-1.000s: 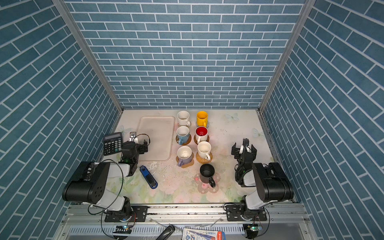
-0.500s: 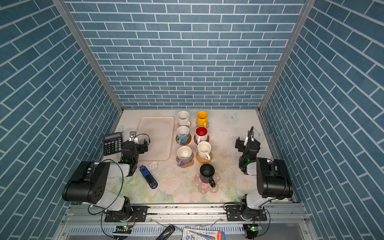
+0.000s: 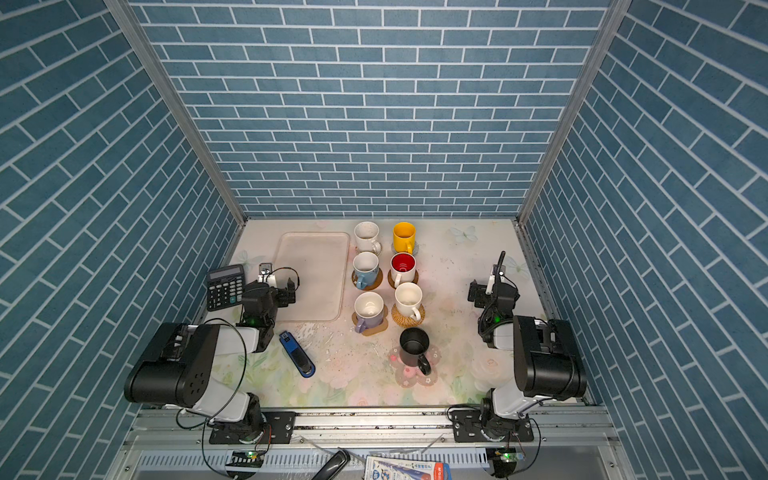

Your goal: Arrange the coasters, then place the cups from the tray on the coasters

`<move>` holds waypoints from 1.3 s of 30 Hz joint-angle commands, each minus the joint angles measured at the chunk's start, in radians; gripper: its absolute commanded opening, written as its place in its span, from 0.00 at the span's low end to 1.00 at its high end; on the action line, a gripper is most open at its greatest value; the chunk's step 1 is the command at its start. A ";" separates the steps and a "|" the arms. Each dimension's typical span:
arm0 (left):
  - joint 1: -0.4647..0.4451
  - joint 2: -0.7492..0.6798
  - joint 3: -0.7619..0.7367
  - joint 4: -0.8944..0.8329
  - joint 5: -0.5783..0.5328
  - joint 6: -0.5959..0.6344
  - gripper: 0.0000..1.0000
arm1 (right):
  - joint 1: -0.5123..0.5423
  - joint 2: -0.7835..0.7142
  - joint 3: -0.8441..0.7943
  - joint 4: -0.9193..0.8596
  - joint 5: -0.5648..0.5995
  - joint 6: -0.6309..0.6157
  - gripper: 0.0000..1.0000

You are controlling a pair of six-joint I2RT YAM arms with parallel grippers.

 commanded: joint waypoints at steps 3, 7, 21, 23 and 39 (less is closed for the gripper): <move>0.005 0.003 0.006 -0.005 0.007 -0.004 0.99 | -0.002 -0.010 0.014 -0.014 -0.026 -0.001 0.99; 0.005 0.005 0.007 -0.006 0.008 -0.004 0.99 | -0.003 -0.009 0.017 -0.019 -0.033 0.001 0.99; 0.005 0.005 0.007 -0.006 0.008 -0.004 0.99 | -0.008 -0.007 0.019 -0.022 -0.039 0.003 0.99; 0.005 0.004 0.007 -0.006 0.008 -0.004 0.99 | -0.008 -0.008 0.019 -0.021 -0.039 0.003 0.99; 0.005 0.003 0.006 -0.003 0.007 -0.004 0.99 | -0.008 -0.009 0.016 -0.019 -0.037 0.000 0.99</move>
